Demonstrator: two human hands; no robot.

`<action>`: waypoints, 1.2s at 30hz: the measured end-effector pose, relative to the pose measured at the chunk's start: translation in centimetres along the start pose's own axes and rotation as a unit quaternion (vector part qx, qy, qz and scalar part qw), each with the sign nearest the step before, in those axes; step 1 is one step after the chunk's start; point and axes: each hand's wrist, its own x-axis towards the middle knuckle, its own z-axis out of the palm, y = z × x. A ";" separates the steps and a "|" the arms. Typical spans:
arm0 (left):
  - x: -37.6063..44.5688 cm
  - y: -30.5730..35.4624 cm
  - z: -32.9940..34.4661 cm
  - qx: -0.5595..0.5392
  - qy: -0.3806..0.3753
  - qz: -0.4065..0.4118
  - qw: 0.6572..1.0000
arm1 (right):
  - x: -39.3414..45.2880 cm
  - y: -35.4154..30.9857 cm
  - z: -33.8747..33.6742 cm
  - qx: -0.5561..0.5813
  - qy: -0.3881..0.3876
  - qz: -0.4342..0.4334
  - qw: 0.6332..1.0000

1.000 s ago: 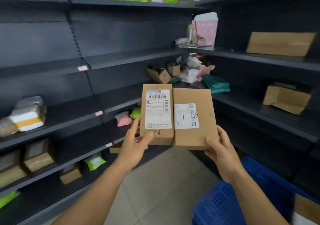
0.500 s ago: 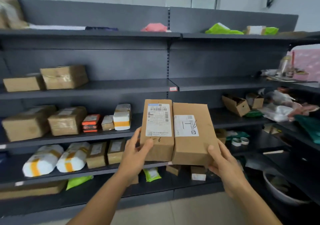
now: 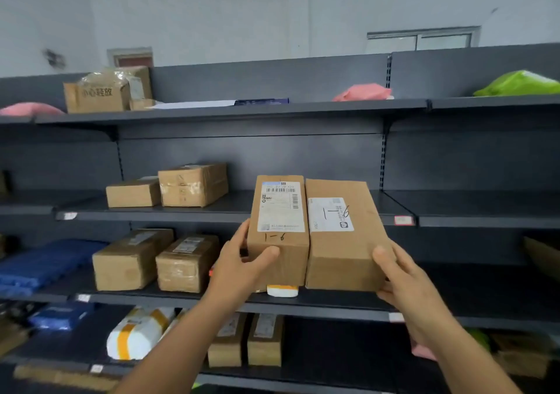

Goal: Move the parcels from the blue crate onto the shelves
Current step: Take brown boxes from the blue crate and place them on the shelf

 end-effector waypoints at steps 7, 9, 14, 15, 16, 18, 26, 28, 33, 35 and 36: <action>10.2 -2.0 -1.9 0.048 0.068 0.009 0.996 | 12.2 -0.8 4.3 -0.008 -0.062 -0.033 0.998; 12.7 -2.7 -2.6 0.066 0.090 0.009 0.994 | 14.8 -1.1 5.7 -0.010 -0.075 -0.036 0.996; 18.9 -4.5 -4.6 0.105 0.105 0.011 0.989 | 20.6 -1.4 9.6 -0.037 -0.055 -0.049 0.997; 20.1 -4.9 -5.0 0.116 0.106 0.010 0.988 | 21.7 -1.4 10.4 -0.048 -0.044 -0.054 0.996; 21.4 -5.3 -5.4 0.125 0.104 0.007 0.987 | 22.7 -1.4 11.3 -0.061 -0.031 -0.056 0.996; 23.9 -6.3 -6.2 0.145 0.091 0.005 0.985 | 24.8 -1.2 13.0 -0.082 -0.019 -0.053 0.995; 33.9 -11.4 -9.3 0.272 0.052 -0.023 0.961 | 32.8 0.1 19.0 -0.200 -0.007 -0.045 0.979; 35.4 -12.4 -9.9 0.306 0.035 -0.021 0.951 | 34.4 0.6 20.1 -0.246 -0.008 -0.049 0.968; 38.5 -14.0 -10.3 0.457 0.020 0.057 0.887 | 37.4 2.2 22.3 -0.394 -0.013 -0.075 0.916; 39.6 -14.2 -10.1 0.541 0.028 0.107 0.834 | 38.1 2.7 23.0 -0.435 -0.004 -0.093 0.896; 40.1 -14.1 -9.9 0.574 0.026 0.116 0.810 | 38.4 2.8 23.3 -0.449 -0.002 -0.098 0.888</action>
